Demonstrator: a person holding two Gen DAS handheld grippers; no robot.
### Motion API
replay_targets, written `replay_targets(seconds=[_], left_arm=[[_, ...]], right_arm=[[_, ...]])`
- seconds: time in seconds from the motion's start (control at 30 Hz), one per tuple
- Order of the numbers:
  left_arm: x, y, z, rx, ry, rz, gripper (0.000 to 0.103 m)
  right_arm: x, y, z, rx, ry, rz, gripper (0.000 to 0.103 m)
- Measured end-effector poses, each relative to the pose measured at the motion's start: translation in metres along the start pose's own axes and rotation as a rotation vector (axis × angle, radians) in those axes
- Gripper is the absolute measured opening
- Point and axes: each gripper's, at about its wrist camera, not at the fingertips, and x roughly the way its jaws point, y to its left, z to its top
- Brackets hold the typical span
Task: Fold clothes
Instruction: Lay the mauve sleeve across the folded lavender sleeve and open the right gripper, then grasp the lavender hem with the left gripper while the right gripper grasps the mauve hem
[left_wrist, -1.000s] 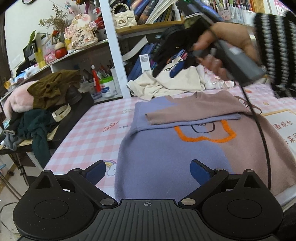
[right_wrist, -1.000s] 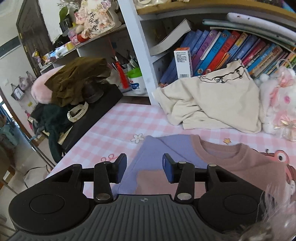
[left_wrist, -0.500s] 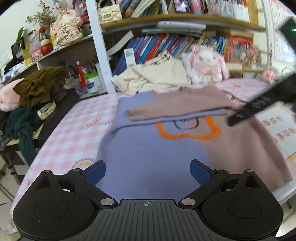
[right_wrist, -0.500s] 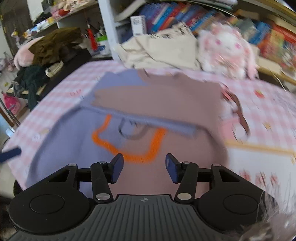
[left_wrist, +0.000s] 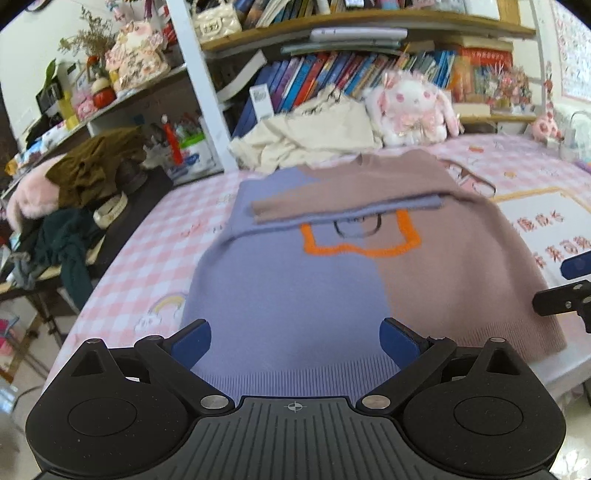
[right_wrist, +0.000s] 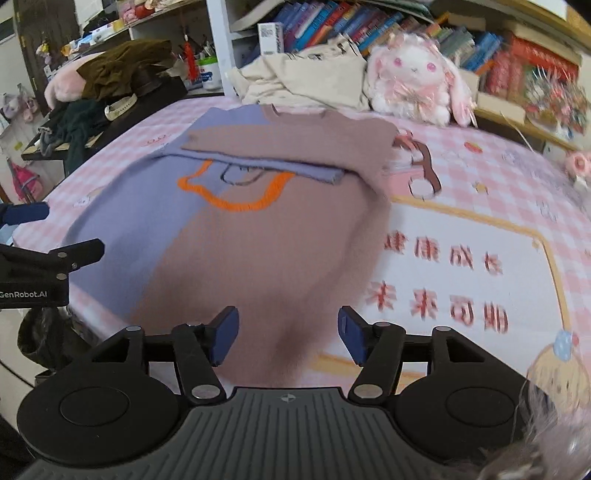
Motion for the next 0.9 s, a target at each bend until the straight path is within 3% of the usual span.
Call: replay_targets(seconds=[0.33, 0.43, 0.6, 0.73, 0.8, 0.9], left_arm=[[-0.003, 0.04, -0.017, -0.118, 0.061, 0.128, 0.099], [0.007, 0.058, -0.018, -0.169, 0.067, 0.074, 0.099], [0.024, 0.088, -0.022, -0.253, 0.099, -0.002, 0.096], [0.036, 0.107, -0.026, -0.292, 0.125, -0.054, 0.076], [0.042, 0.116, -0.029, -0.31, 0.143, -0.08, 0.058], [0.051, 0.13, -0.032, -0.335, 0.169, -0.119, 0.053]], right_arm=[[-0.003, -0.015, -0.021, 0.096, 0.058, 0.037, 0.057], [-0.002, -0.021, -0.021, 0.152, 0.057, 0.021, 0.052], [0.002, -0.023, -0.018, 0.253, 0.071, -0.021, 0.037], [0.006, -0.015, -0.016, 0.298, 0.083, -0.06, 0.033], [0.009, -0.007, -0.015, 0.303, 0.091, -0.077, 0.031], [0.014, 0.005, -0.013, 0.304, 0.098, -0.11, 0.023]])
